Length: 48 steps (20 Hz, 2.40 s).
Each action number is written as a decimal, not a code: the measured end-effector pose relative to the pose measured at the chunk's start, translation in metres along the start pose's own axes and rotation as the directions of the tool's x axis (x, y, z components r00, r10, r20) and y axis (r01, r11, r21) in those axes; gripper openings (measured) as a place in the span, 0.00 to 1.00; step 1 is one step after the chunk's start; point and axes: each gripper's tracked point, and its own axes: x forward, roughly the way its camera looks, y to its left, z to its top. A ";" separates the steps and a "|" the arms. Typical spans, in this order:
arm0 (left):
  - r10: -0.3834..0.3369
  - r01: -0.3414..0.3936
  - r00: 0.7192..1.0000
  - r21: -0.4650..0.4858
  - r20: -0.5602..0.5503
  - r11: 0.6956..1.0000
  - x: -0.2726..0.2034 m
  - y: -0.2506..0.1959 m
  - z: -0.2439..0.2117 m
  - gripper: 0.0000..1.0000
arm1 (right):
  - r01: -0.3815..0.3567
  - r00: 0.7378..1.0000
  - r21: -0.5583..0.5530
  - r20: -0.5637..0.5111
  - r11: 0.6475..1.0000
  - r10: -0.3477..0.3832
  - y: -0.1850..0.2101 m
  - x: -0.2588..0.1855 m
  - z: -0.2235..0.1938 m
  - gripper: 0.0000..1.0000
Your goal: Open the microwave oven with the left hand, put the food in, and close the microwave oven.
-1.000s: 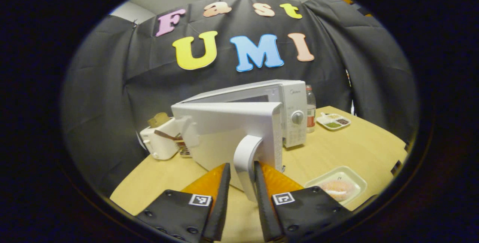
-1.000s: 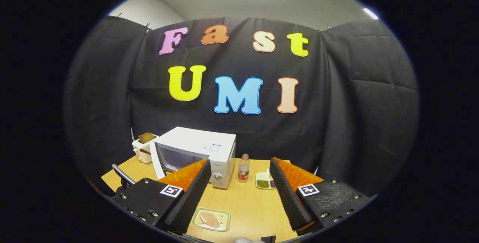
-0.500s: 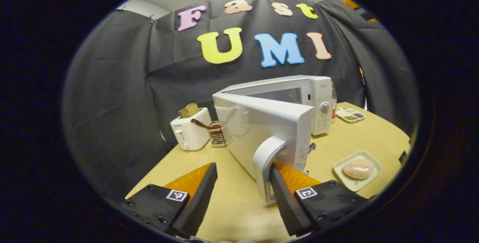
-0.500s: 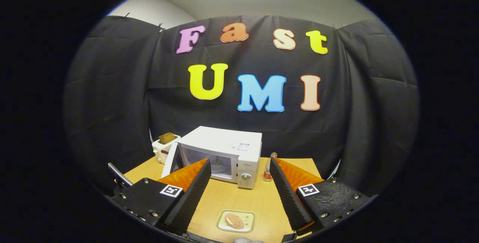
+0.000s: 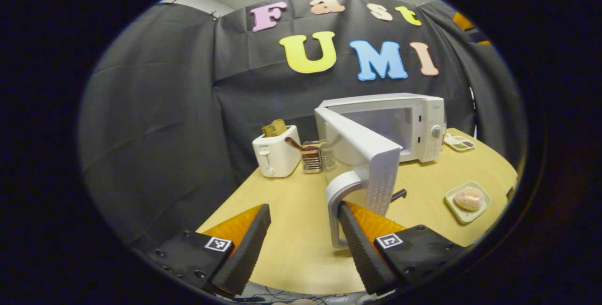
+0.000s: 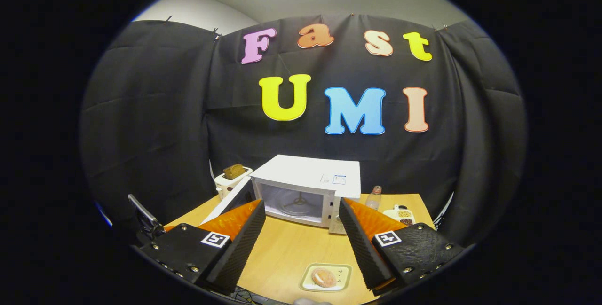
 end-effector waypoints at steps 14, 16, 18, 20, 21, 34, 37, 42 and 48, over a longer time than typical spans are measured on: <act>0.105 -0.104 0.988 -0.007 0.112 0.995 -0.061 0.041 0.081 0.91 | -0.024 0.991 -0.095 -0.132 0.995 0.011 -0.035 0.013 -0.108 0.96; 0.097 -0.094 0.984 -0.025 0.147 0.995 -0.070 0.036 0.111 1.00 | -0.019 0.978 -0.117 -0.209 0.993 -0.006 -0.052 0.013 -0.155 0.96; 0.090 -0.084 0.978 -0.041 0.188 0.996 -0.078 0.030 0.142 0.95 | -0.021 0.965 -0.139 -0.262 0.990 -0.016 -0.066 0.015 -0.189 0.96; 0.066 -0.057 0.975 -0.047 0.212 0.997 -0.080 0.016 0.166 0.97 | -0.032 0.951 -0.178 -0.309 0.983 -0.025 -0.074 0.017 -0.221 0.96; 0.050 -0.042 0.974 -0.043 0.221 0.998 -0.080 0.009 0.178 0.99 | -0.043 0.944 -0.197 -0.330 0.979 -0.025 -0.076 0.018 -0.236 0.96; -0.026 0.032 0.958 -0.018 0.287 0.999 -0.069 -0.057 0.262 0.99 | -0.161 0.869 -0.230 -0.494 0.960 0.027 -0.079 0.072 -0.361 0.97; -0.026 0.028 0.956 -0.003 0.291 1.000 -0.067 -0.059 0.267 0.99 | -0.181 0.854 -0.221 -0.519 0.958 0.042 -0.078 0.081 -0.371 0.97; -0.029 0.028 0.959 0.008 0.283 1.000 -0.059 -0.060 0.266 0.99 | -0.210 0.831 -0.199 -0.552 0.957 0.068 -0.071 0.088 -0.382 0.94; -0.032 0.031 0.962 0.011 0.270 0.999 -0.047 -0.056 0.260 0.99 | -0.215 0.811 -0.161 -0.580 0.963 0.084 -0.077 0.084 -0.375 0.67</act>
